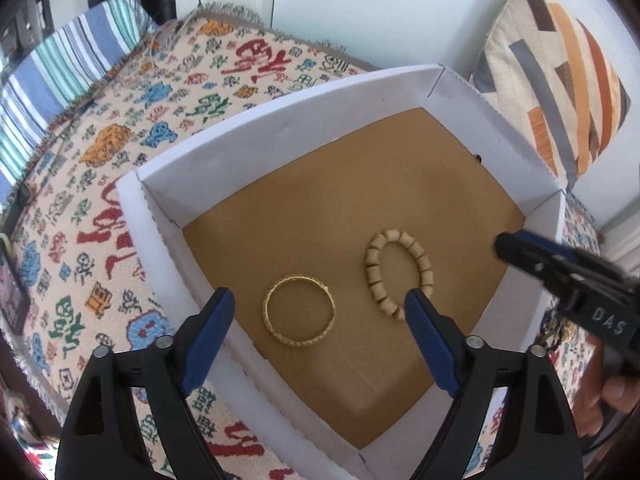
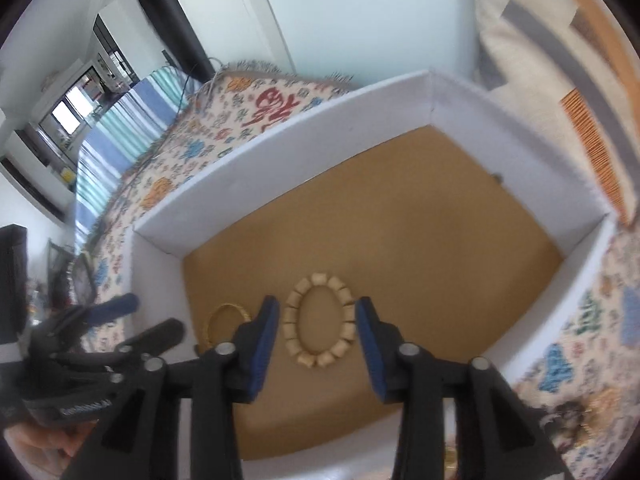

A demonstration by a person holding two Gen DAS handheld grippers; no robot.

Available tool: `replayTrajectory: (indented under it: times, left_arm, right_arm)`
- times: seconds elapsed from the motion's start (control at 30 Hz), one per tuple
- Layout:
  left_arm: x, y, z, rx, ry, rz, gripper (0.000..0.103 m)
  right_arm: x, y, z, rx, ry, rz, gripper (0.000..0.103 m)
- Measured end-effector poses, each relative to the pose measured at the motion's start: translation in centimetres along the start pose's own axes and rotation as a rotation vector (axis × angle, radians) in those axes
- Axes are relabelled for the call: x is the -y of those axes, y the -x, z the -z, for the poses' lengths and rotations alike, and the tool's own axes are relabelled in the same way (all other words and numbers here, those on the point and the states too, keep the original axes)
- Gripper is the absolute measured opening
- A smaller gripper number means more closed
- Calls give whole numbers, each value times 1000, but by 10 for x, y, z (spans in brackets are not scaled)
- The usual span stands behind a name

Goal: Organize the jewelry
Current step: 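Withdraw both tools from the box back over the jewelry pile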

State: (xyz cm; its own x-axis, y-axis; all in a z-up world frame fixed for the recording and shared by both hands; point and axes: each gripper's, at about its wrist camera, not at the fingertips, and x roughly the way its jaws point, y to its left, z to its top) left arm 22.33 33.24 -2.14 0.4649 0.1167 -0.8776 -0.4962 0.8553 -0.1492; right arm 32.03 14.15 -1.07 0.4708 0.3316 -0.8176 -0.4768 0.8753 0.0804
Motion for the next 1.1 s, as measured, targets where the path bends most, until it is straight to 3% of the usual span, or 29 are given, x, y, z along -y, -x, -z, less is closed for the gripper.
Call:
replayTrajectory:
  times: [0.2, 0.27, 0.4, 0.63, 0.97, 1.1]
  left_arm:
    - [47, 39, 40, 95, -118, 11, 94]
    - [67, 54, 60, 137, -165, 23, 100]
    - [102, 72, 112, 202, -264, 73, 101]
    - [174, 54, 181, 99, -420, 185, 101]
    - [277, 67, 227, 106, -561, 323, 101]
    - [289, 69, 242, 81, -620, 341, 101]
  right_arm:
    - [16, 59, 41, 109, 86, 134, 69]
    - [22, 77, 63, 133, 109, 165, 69]
    - [40, 102, 118, 152, 118, 242, 69]
    - [90, 128, 201, 159, -3, 287, 69]
    - [176, 224, 279, 244, -224, 493, 69]
    - [191, 257, 320, 275, -321, 541, 70]
